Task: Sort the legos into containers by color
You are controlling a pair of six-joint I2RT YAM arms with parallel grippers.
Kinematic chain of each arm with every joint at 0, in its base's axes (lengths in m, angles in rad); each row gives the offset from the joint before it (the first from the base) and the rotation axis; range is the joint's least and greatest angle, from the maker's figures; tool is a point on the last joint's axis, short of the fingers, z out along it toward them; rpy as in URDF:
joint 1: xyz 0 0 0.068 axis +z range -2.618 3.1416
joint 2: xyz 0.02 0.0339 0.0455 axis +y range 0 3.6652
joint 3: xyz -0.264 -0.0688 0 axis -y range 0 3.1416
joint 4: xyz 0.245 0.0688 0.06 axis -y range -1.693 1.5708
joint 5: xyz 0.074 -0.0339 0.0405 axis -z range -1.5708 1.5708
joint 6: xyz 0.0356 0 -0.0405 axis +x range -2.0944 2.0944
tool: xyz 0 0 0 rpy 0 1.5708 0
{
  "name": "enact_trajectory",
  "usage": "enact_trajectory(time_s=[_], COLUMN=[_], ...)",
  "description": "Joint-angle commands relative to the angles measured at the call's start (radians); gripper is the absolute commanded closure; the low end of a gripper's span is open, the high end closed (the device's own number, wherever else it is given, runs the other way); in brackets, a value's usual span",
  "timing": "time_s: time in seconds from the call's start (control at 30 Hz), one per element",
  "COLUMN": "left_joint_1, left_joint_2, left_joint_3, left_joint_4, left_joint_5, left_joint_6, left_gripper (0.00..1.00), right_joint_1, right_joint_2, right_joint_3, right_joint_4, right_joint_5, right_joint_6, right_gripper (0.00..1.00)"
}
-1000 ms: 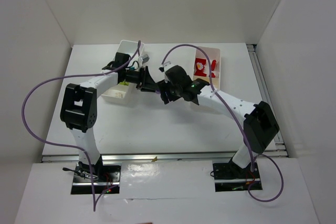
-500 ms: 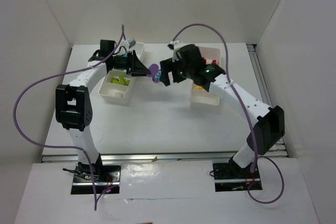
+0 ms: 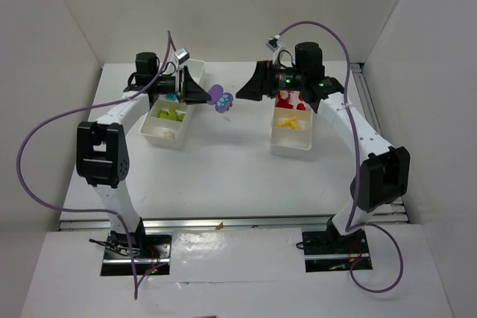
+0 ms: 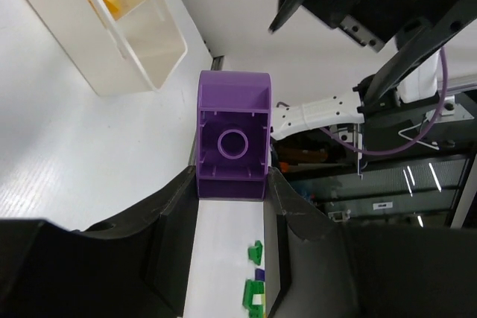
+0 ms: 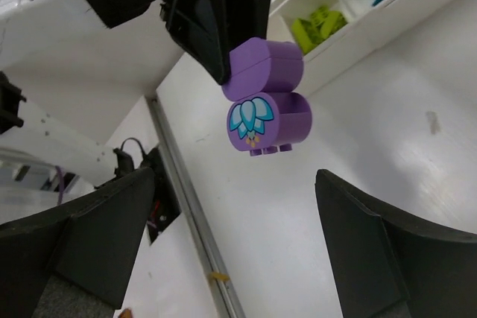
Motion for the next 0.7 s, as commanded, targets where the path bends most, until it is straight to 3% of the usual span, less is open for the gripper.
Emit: enact_trajectory(time_s=[0.0,0.33,0.43,0.57,0.67], left_joint_1=[0.001,0.001,0.001,0.001,0.001], left_joint_2=[-0.066,-0.076,-0.076,-0.085,-0.085], left_joint_3=[-0.009,-0.009,-0.009,-0.019,-0.030], left_joint_4=[0.161,0.161,0.172,0.172,0.172], left_joint_5=[0.056,0.065,0.065,0.065,0.065], left_joint_6=[-0.078,-0.087,-0.096,-0.097,-0.086], left_gripper=[1.00,1.00,1.00,1.00,1.00], right_joint_1=[0.030,0.084,0.084,0.093,0.093], right_joint_2=[0.034,0.147,0.160,0.160,0.160], right_joint_3=[0.004,0.024,0.024,-0.049,-0.098], right_joint_4=[0.078,0.109,0.153,0.349,0.503], right_joint_5=[-0.116,-0.107,-0.116,-0.158,-0.167], right_joint_6=[0.021,0.015,0.052,0.188,0.288], right_gripper=[0.05,0.05,0.10,0.19,0.38])
